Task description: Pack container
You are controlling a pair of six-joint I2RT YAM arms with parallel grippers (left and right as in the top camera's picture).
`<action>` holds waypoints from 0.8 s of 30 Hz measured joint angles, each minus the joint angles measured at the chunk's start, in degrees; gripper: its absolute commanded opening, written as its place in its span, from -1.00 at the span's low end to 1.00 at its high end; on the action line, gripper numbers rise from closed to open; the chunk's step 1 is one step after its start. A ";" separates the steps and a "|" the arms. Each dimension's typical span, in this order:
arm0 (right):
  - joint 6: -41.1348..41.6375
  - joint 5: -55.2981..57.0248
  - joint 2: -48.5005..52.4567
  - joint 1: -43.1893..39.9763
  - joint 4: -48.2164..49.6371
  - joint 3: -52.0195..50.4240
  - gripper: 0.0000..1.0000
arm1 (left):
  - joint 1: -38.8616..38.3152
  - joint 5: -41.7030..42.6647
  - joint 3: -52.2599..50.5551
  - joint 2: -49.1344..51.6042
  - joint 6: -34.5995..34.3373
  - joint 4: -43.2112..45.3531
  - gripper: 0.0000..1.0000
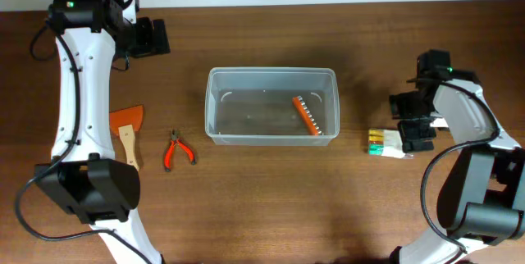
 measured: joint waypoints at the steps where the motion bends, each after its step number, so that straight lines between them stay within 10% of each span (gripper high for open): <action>1: 0.31 -0.04 0.00 0.00 0.55 -0.81 0.98 | 0.02 -0.02 0.00 0.00 0.00 0.00 0.99; 16: 1.20 -1.99 0.15 0.02 6.75 -7.26 0.99 | 0.00 -0.02 0.00 0.00 0.00 0.00 0.98; 24: 1.40 -2.56 0.15 0.02 6.88 -7.26 0.36 | 0.00 -0.02 0.00 0.00 0.00 0.00 0.99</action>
